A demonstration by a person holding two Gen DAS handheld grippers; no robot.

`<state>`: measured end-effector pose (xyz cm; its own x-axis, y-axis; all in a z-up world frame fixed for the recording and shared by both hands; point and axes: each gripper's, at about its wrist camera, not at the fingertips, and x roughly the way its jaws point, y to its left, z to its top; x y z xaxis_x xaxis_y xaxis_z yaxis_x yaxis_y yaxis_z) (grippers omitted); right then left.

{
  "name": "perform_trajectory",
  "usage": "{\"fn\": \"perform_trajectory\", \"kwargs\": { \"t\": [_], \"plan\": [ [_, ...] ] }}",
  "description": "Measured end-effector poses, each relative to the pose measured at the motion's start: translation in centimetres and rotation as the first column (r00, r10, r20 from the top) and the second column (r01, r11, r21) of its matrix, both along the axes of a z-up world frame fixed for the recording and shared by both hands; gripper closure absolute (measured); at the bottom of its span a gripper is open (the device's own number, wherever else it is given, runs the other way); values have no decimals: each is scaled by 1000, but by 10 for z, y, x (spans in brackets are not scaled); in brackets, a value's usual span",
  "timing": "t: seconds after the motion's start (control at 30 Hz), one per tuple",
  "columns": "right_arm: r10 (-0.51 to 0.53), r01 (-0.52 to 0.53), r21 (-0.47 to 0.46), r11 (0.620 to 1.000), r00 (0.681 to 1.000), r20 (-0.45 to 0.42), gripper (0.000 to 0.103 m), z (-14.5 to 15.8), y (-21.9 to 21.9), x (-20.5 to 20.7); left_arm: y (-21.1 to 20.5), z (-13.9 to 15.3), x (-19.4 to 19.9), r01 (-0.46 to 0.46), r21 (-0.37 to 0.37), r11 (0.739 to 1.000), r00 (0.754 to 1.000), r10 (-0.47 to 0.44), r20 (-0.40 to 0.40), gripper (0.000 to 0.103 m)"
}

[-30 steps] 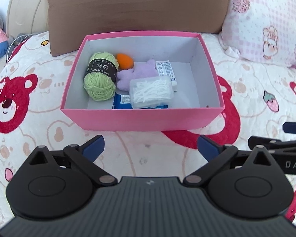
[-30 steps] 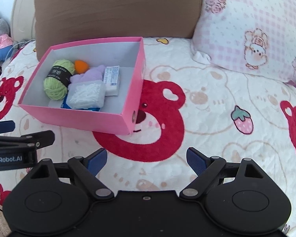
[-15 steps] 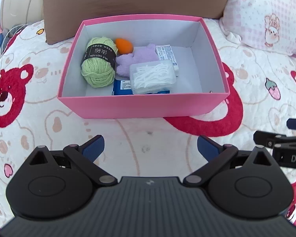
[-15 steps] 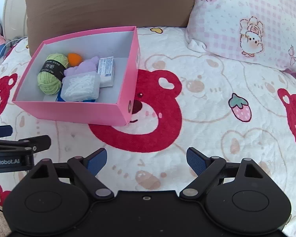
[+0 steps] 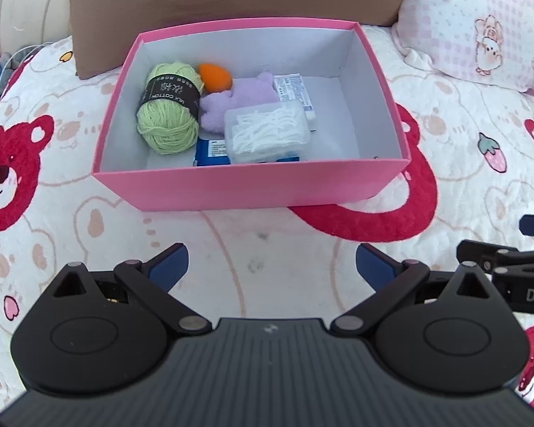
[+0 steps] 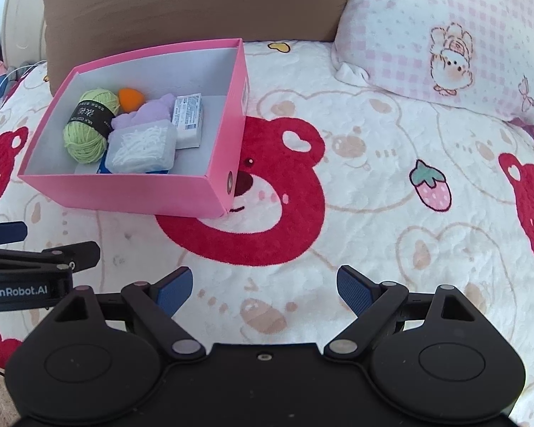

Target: Organize objects

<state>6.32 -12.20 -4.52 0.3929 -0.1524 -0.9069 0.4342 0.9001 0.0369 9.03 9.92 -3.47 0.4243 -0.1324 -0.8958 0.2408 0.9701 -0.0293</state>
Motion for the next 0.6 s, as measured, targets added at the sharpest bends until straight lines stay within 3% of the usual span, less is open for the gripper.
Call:
{"fn": "perform_trajectory", "kwargs": {
  "t": [0.6],
  "plan": [
    [-8, 7, -30, 1000, 1000, -27, 12, 5, -1, -2, 1, 3, -6, 10, -6, 1000, 1000, -10, 2, 1]
  ]
}}
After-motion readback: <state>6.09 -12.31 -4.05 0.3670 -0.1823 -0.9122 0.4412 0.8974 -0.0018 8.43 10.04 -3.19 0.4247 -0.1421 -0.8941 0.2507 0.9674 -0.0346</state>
